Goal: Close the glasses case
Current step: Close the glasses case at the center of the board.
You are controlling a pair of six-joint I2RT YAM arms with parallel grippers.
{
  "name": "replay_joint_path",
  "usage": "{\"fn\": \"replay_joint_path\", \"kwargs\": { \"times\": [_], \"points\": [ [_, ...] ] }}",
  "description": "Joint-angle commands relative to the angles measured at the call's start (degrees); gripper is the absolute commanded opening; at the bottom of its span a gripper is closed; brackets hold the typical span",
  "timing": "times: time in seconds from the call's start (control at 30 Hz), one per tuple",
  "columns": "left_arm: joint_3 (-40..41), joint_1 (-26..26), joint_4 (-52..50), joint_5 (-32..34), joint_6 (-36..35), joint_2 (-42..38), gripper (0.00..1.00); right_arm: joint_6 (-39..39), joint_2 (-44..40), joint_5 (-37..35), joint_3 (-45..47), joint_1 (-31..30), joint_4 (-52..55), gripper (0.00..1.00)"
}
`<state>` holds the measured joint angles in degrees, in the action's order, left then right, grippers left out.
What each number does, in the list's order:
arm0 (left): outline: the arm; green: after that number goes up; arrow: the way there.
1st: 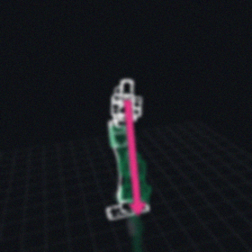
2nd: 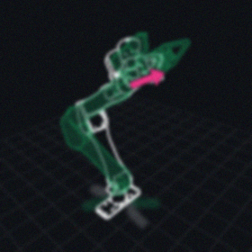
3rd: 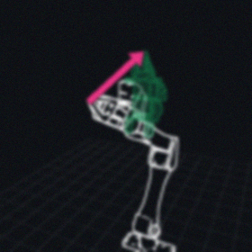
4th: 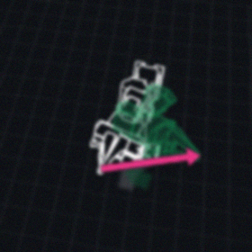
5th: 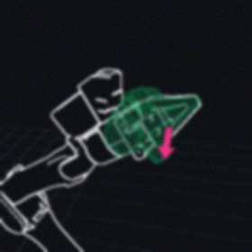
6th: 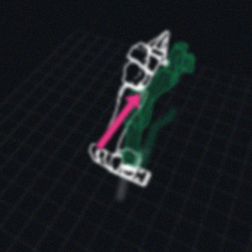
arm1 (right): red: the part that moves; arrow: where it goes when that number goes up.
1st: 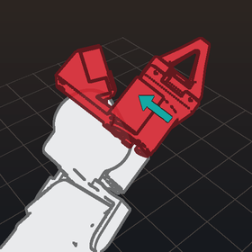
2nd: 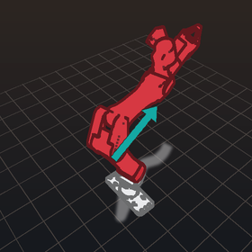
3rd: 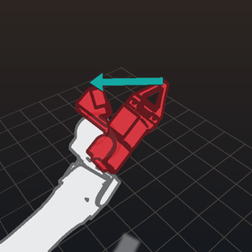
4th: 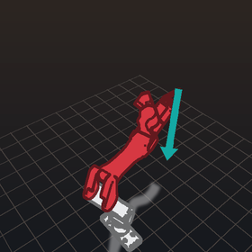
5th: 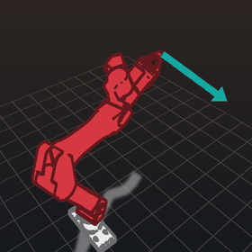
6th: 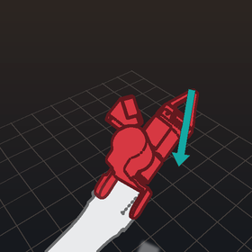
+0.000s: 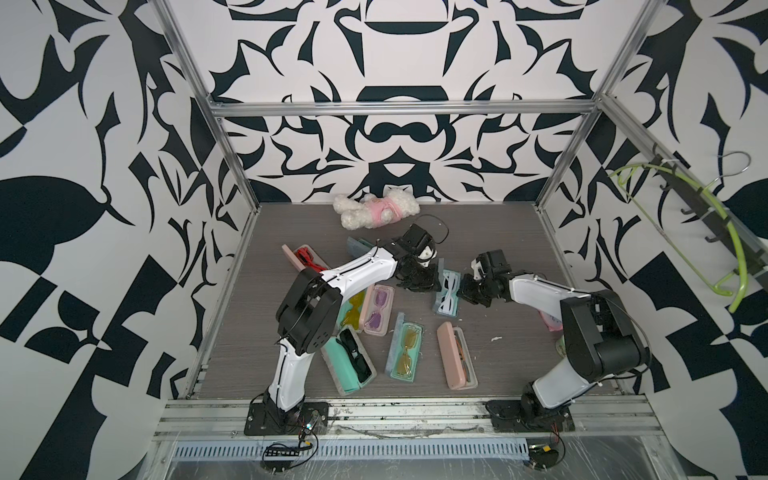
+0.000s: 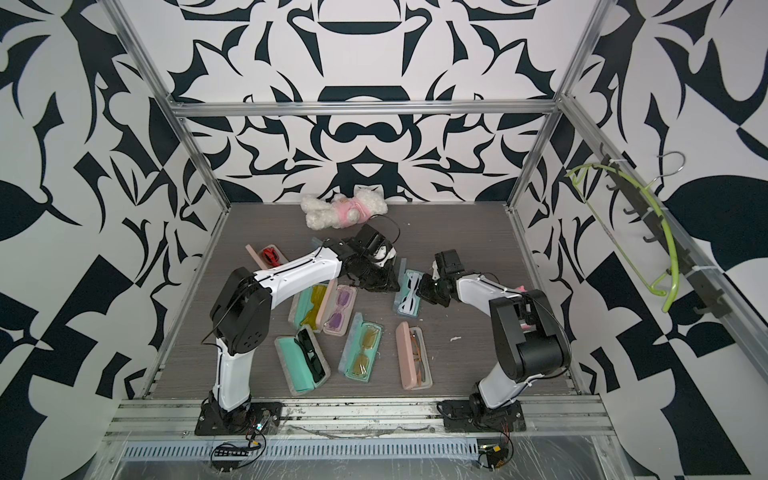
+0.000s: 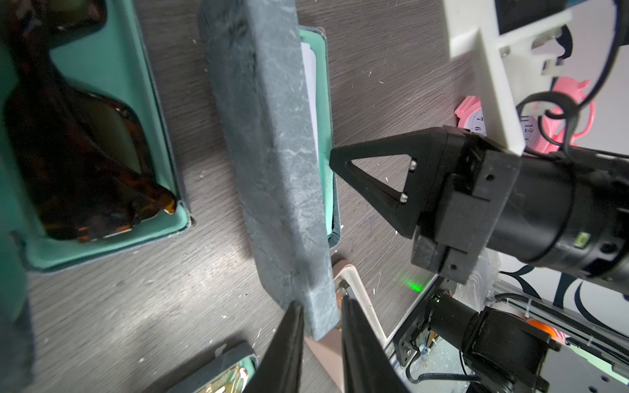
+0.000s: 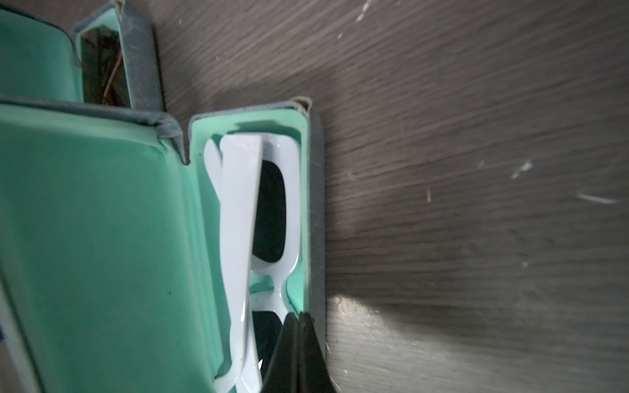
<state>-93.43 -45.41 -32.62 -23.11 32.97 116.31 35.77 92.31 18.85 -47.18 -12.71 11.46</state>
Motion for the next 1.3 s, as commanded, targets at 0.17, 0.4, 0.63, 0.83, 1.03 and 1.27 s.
{"fn": "replay_joint_path", "kwargs": {
  "times": [0.17, 0.4, 0.63, 0.83, 1.03, 1.27],
  "points": [
    [-1.48, -0.56, -2.03, 1.37, -1.22, 2.6, 0.25, -0.96, 0.38, 0.3, 0.51, 0.05, 0.11, 0.01],
    [-1.76, -0.89, -2.34, 2.3, -1.4, 2.95, 0.24, -0.96, 0.3, 0.39, 0.79, 0.08, 0.03, 0.0],
    [-1.57, -0.91, -2.32, 2.22, -1.51, 3.13, 0.21, -0.95, 0.5, 0.46, 0.95, 0.05, -0.19, 0.0],
    [-1.51, -1.08, -2.21, 2.04, -1.51, 3.22, 0.2, -0.96, 0.72, 0.44, 0.95, 0.05, -0.38, 0.0],
    [-1.49, -1.13, -2.22, 2.15, -1.51, 3.22, 0.2, -0.79, -0.28, -0.1, 1.2, 0.06, -0.28, 0.01],
    [-1.59, -1.09, -2.27, 2.2, -1.51, 3.13, 0.21, -0.79, -1.75, -0.64, 0.69, 0.06, 0.89, 0.09]
  ]
}}
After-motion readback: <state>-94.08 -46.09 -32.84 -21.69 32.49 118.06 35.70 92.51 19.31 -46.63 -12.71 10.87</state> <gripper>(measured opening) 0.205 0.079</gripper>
